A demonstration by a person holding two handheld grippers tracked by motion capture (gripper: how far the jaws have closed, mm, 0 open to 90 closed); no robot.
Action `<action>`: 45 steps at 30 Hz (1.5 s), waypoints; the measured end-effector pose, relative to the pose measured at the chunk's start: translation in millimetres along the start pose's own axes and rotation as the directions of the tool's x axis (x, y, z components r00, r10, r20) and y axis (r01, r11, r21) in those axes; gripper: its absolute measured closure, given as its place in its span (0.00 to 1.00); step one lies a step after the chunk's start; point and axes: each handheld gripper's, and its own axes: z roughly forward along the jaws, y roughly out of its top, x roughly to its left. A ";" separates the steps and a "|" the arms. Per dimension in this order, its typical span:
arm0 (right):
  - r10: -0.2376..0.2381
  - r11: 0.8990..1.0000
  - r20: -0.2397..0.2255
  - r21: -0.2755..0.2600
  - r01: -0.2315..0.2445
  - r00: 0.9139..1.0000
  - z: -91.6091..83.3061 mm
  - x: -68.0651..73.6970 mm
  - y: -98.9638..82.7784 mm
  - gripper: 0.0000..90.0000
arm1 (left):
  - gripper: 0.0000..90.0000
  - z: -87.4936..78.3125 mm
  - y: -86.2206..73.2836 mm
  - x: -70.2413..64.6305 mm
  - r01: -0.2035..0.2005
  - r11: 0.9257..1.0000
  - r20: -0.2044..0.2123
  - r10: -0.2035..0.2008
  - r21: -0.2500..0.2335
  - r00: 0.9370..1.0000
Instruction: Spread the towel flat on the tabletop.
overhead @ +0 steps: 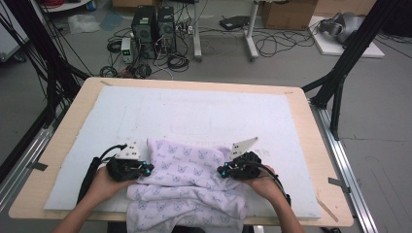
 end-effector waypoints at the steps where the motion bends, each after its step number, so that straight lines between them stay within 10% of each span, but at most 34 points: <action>1: -0.005 1.000 -0.022 -0.005 0.005 1.000 -2.9 6.4 0.0 0.96 | 0.97 -5.6 -4.9 -4.9 -0.007 1.000 0.007 0.007 0.002 1.000; 6: -0.019 0.999 -0.016 -0.033 0.018 1.000 -15.3 20.1 -0.6 0.81 | 0.89 -23.4 -17.4 -16.7 0.000 1.000 0.017 0.000 -0.008 1.000; 12: 0.024 0.996 0.117 -0.087 -0.014 0.993 -31.3 -4.9 5.2 0.69 | 0.72 -33.8 7.9 1.0 0.014 0.995 -0.031 -0.017 -0.098 0.999; 18: 0.113 0.990 0.151 -0.100 -0.099 0.982 -24.2 -38.8 -3.3 0.59 | 0.63 -13.3 36.5 32.0 0.031 0.992 -0.075 -0.040 -0.125 0.996; 22: 0.141 0.990 0.148 -0.030 -0.138 0.979 -9.7 -50.6 -9.1 0.56 | 0.50 16.9 38.1 46.3 0.063 0.997 -0.111 -0.068 -0.043 0.992; 25: 0.139 0.990 0.096 0.003 -0.140 0.986 -3.4 -56.3 -10.8 0.93 | 0.82 30.6 34.1 50.4 0.053 0.997 -0.072 -0.049 0.053 0.996; 29: 0.119 0.992 0.142 0.021 -0.123 0.983 -8.6 -58.7 0.1 0.96 | 0.95 22.3 36.2 52.1 0.062 0.998 -0.126 -0.058 0.022 0.990; 34: 0.101 0.993 0.230 -0.079 -0.085 0.968 -42.3 -54.6 23.9 0.96 | 0.95 -16.5 38.1 45.7 0.046 0.991 -0.250 -0.078 -0.129 0.965; 38: 0.127 0.991 0.144 -0.049 -0.121 0.981 -41.0 -50.0 15.8 0.92 | 0.94 -14.1 21.8 34.4 0.077 0.995 -0.111 -0.083 -0.058 0.990; 41: 0.109 0.993 0.131 0.035 -0.115 0.985 -26.8 -45.7 5.0 0.79 | 0.80 -4.5 10.4 29.9 0.067 0.998 -0.039 -0.066 0.005 0.997; 45: 0.128 0.992 0.136 -0.003 -0.128 0.982 -29.4 -48.0 1.9 0.71 | 0.66 -8.3 14.5 39.6 0.076 0.997 -0.031 -0.077 -0.022 0.997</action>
